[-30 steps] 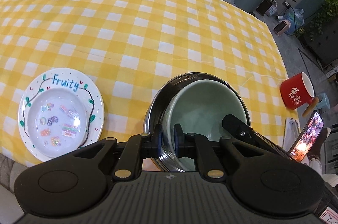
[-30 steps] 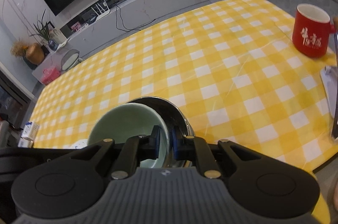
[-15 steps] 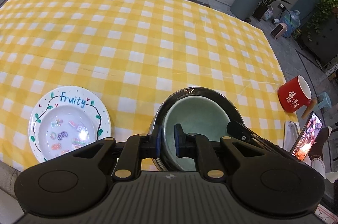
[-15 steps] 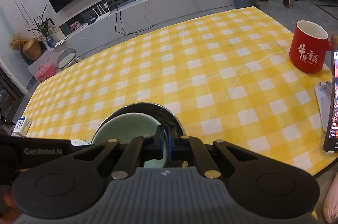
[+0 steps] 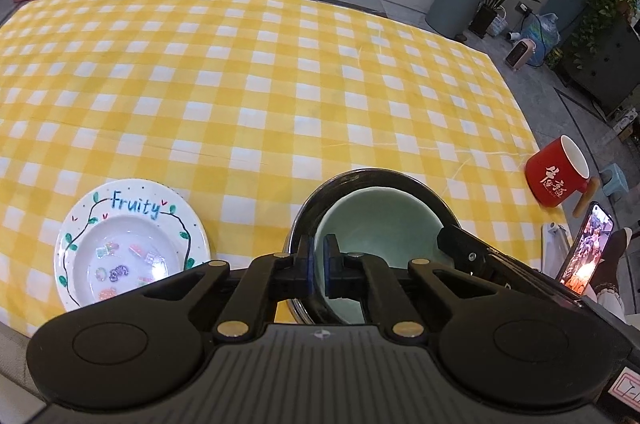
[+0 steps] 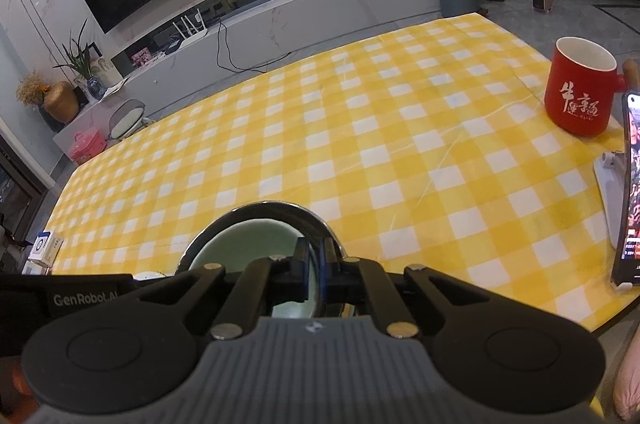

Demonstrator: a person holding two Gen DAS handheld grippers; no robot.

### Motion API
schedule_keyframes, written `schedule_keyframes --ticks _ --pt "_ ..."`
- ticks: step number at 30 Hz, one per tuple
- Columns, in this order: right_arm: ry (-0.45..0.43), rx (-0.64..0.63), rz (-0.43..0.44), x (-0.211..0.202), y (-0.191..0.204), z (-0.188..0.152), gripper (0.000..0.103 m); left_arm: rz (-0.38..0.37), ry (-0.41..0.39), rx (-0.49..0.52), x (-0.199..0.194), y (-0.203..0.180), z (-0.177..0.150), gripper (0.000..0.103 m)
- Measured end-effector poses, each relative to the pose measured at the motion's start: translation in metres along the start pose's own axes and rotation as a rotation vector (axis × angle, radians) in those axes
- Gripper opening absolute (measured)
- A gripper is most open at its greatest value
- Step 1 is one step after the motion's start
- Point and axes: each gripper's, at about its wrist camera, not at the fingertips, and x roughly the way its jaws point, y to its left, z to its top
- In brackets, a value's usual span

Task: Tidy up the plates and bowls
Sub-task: 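Open the left tool to release the pale green bowl, then close the left tool on the rim of the nested bowl stack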

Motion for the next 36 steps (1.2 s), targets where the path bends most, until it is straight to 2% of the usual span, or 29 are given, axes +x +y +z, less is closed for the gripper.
schedule_keyframes --ticks 3,4,6,9,12,13,15,17,20,26,29,36 --pt "-0.001 0.010 0.004 -0.001 0.000 0.000 0.003 -0.004 -0.016 0.009 -0.005 -0.001 0.000 0.008" --pt "-0.008 0.016 0.008 -0.003 -0.001 0.000 0.007 -0.006 -0.026 0.013 -0.008 -0.001 0.000 0.008" --pt "-0.028 0.017 0.020 -0.008 0.000 0.002 0.008 -0.006 -0.045 0.026 -0.014 -0.001 0.001 0.014" --pt "-0.056 0.017 0.035 -0.015 0.001 0.004 0.025 -0.002 -0.087 0.054 -0.026 -0.002 0.001 0.025" --pt "-0.065 0.025 0.026 -0.017 -0.001 0.005 0.040 -0.017 -0.135 0.076 -0.035 0.001 0.000 0.046" --pt "-0.061 0.033 0.022 -0.016 -0.003 0.006 0.048 -0.020 -0.145 0.074 -0.036 0.002 0.000 0.055" --pt "-0.042 0.058 0.016 -0.012 -0.008 0.005 0.056 -0.026 -0.149 0.061 -0.034 0.007 -0.001 0.058" --pt "-0.010 0.090 0.009 -0.006 -0.014 0.004 0.066 -0.029 -0.132 0.024 -0.028 0.013 -0.002 0.066" --pt "0.046 0.163 0.023 0.005 -0.026 0.000 0.073 -0.049 -0.089 -0.045 -0.016 0.024 -0.003 0.067" --pt "0.150 0.306 0.091 0.024 -0.049 -0.014 0.074 -0.145 -0.020 -0.140 0.006 0.041 -0.008 0.067" --pt "0.191 0.390 0.142 0.032 -0.060 -0.019 0.073 -0.154 -0.001 -0.185 0.017 0.047 -0.011 0.067" --pt "0.235 0.487 0.197 0.047 -0.073 -0.027 0.069 -0.221 0.031 -0.275 0.037 0.058 -0.016 0.064"
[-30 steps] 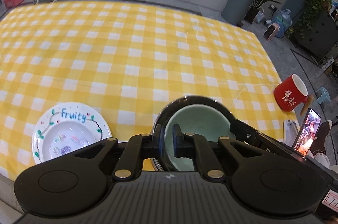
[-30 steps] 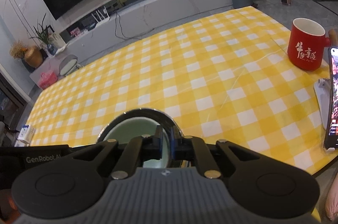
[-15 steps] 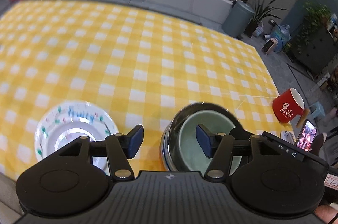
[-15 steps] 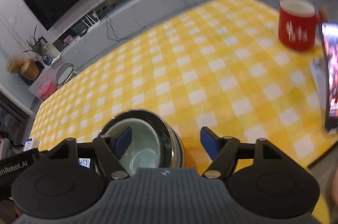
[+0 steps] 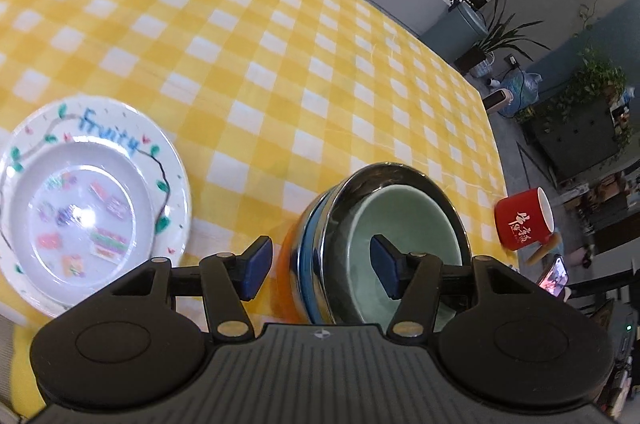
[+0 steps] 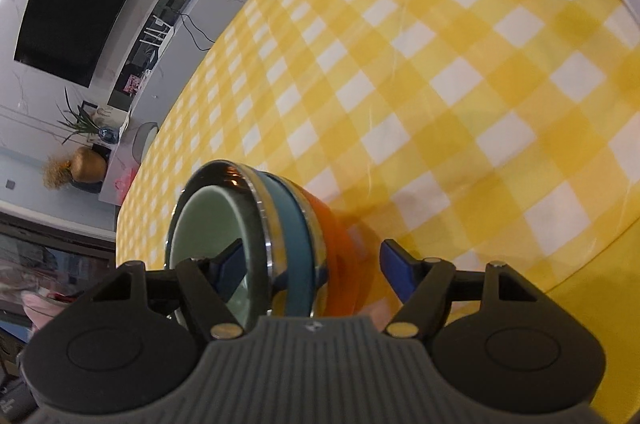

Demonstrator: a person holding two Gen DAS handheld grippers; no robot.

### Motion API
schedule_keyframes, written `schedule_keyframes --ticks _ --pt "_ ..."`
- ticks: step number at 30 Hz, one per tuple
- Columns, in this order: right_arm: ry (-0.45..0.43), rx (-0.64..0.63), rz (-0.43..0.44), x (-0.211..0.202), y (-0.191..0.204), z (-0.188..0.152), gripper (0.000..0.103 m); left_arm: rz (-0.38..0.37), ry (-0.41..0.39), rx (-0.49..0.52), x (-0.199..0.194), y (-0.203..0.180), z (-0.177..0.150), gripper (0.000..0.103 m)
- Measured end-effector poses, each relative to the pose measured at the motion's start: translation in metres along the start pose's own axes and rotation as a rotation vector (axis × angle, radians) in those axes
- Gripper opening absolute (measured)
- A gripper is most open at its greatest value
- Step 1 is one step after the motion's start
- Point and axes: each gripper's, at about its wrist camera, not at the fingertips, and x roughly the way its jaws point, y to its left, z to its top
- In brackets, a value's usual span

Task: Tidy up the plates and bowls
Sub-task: 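Close the left tool on the rim of the nested bowl stack, then carry the bowl stack with the left tool onto the 'Fruity' plate, lower it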

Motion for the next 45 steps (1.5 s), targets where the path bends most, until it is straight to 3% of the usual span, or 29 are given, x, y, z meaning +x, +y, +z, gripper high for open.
schedule_keyframes --ticks 7,14,32,45 --pt "0.049 0.068 0.076 0.007 -0.008 0.004 0.062 -0.011 0.030 -0.028 0.012 0.004 -0.001 0.059" --pt "0.043 0.061 0.073 0.005 -0.007 0.002 0.061 0.021 0.044 -0.017 0.016 0.000 -0.002 0.047" --pt "0.047 0.050 0.043 0.006 -0.001 0.003 0.056 0.061 0.036 0.044 0.012 -0.009 -0.007 0.046" --pt "0.046 0.003 0.077 -0.001 0.030 -0.009 0.056 0.052 -0.006 0.046 -0.030 0.001 0.001 0.046"
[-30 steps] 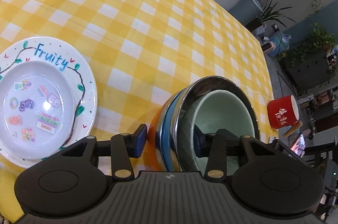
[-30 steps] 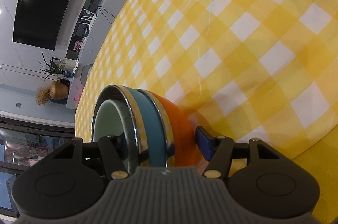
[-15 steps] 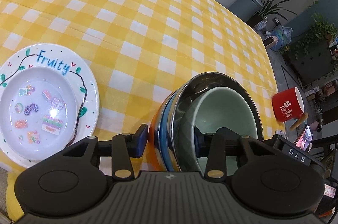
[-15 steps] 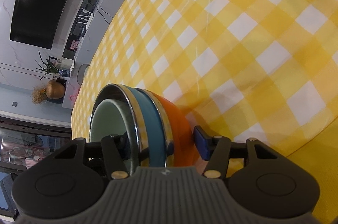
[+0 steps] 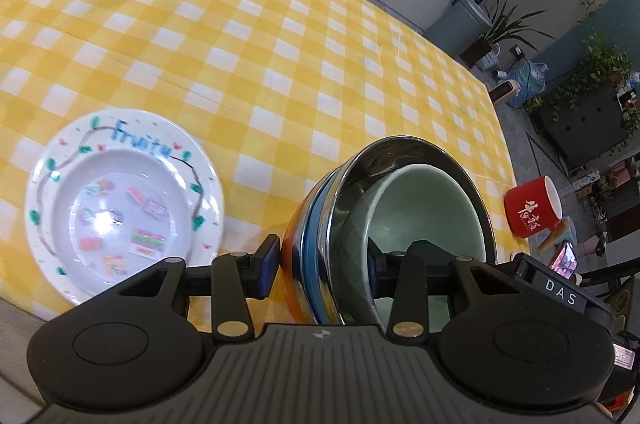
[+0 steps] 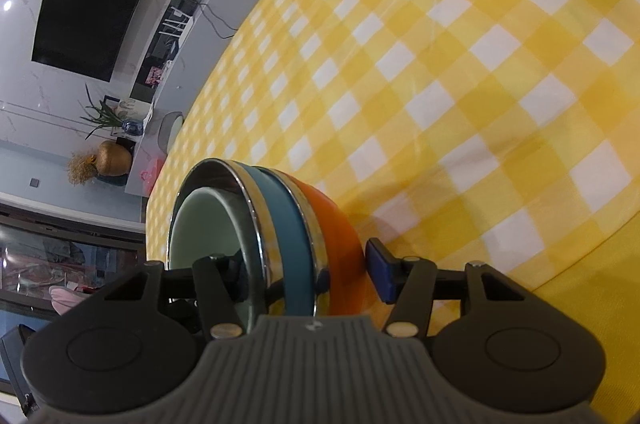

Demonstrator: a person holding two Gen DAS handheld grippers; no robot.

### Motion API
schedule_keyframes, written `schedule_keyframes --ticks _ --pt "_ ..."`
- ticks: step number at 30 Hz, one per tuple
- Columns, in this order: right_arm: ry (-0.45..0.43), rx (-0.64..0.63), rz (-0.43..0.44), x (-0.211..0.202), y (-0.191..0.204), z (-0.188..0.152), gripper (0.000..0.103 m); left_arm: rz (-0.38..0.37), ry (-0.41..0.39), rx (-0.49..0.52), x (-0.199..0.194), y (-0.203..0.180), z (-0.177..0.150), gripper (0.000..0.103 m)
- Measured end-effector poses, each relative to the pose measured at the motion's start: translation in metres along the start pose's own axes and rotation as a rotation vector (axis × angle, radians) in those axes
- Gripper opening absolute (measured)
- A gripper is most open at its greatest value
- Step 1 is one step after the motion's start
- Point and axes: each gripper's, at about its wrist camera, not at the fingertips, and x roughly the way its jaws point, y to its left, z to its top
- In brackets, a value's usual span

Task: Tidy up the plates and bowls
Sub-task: 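Carry the bowl stack with the left tool onto the 'Fruity' plate, lower it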

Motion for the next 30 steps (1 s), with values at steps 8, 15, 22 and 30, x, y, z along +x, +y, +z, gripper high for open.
schedule_keyframes --ticks 8,15,22,30 --pt "0.031 -0.054 0.047 0.005 0.045 -0.017 0.056 0.005 -0.055 -0.030 -0.044 0.023 0.017 0.046" --pt "0.077 -0.125 0.077 0.029 0.090 -0.033 0.056 0.018 -0.110 -0.102 -0.074 0.061 0.032 0.046" --pt "0.164 -0.163 0.082 0.066 0.112 -0.049 0.056 0.064 -0.117 -0.187 -0.081 0.100 0.038 0.046" --pt "0.204 -0.168 0.015 0.090 0.106 -0.056 0.056 0.067 -0.040 -0.239 -0.059 0.124 0.033 0.046"
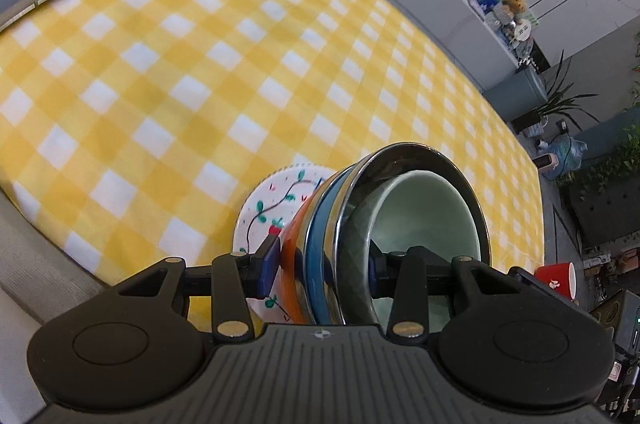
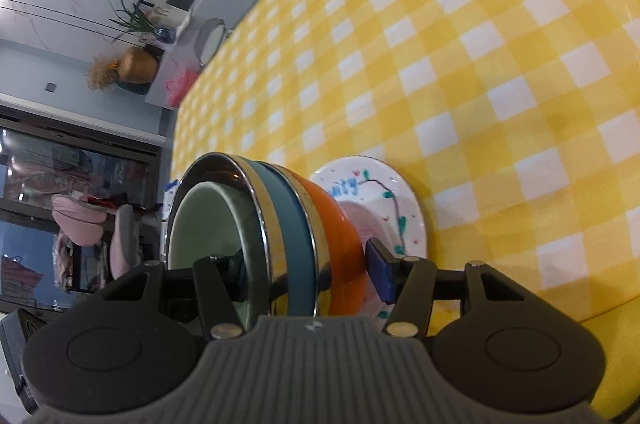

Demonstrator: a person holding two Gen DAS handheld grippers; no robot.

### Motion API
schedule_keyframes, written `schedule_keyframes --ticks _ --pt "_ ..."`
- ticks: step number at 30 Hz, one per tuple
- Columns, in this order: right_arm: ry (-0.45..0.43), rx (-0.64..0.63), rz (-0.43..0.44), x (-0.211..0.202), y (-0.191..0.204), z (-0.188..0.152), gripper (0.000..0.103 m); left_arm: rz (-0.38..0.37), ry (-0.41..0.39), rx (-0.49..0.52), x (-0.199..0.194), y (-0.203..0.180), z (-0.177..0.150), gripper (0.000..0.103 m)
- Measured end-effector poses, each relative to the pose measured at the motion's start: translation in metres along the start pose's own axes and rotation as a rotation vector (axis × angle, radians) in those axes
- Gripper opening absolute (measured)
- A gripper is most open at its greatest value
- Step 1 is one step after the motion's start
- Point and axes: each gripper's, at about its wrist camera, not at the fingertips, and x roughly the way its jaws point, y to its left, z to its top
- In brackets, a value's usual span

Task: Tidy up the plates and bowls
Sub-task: 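Carry the bowl stack with the left tool onto the 'Fruity' plate, lower it, then open the left tool and lift it away from the bowl stack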

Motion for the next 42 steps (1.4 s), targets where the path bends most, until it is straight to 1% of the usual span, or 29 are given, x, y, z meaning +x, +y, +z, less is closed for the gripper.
schedule_keyframes --ticks 5,10,14,18,22,24,25,26,28,32,34,37,42 --pt "0.000 0.015 -0.013 0.008 -0.015 0.002 0.055 0.011 0.016 0.004 0.013 0.001 0.001 0.046" --pt "-0.011 0.009 0.003 0.011 -0.023 0.006 0.055 0.015 0.000 -0.001 0.015 0.002 0.004 0.046" --pt "-0.020 -0.007 0.006 0.014 -0.020 0.011 0.055 0.012 -0.005 -0.014 0.017 0.004 0.009 0.046" --pt "-0.016 -0.018 0.011 0.014 -0.019 0.012 0.056 0.015 -0.007 -0.003 0.016 0.004 0.010 0.046" --pt "-0.020 -0.038 0.007 0.009 -0.017 0.009 0.057 0.012 -0.013 -0.011 0.017 0.004 0.009 0.047" --pt "-0.030 -0.068 -0.004 0.007 -0.013 0.007 0.062 0.009 -0.018 -0.026 0.016 0.005 0.008 0.053" --pt "-0.038 -0.080 -0.012 0.007 -0.010 0.006 0.069 0.010 -0.026 -0.029 0.015 0.006 0.007 0.058" --pt "-0.047 -0.090 -0.021 0.005 -0.008 0.005 0.073 0.010 -0.039 -0.030 0.013 0.006 0.006 0.062" --pt "-0.058 -0.106 -0.035 0.002 -0.005 0.003 0.073 0.021 -0.064 -0.029 0.008 0.005 0.006 0.066" --pt "-0.085 -0.117 -0.044 -0.011 -0.002 0.000 0.074 0.030 -0.121 -0.018 -0.009 -0.001 0.004 0.066" --pt "-0.110 -0.140 -0.050 -0.021 0.003 -0.002 0.075 0.035 -0.158 0.012 -0.021 -0.008 0.001 0.066" --pt "-0.162 -0.202 -0.068 -0.040 0.015 -0.008 0.076 0.069 -0.242 0.107 -0.041 -0.027 -0.009 0.066" --pt "-0.288 -0.373 -0.108 -0.083 0.040 -0.025 0.077 0.152 -0.406 0.324 -0.073 -0.070 -0.038 0.066"
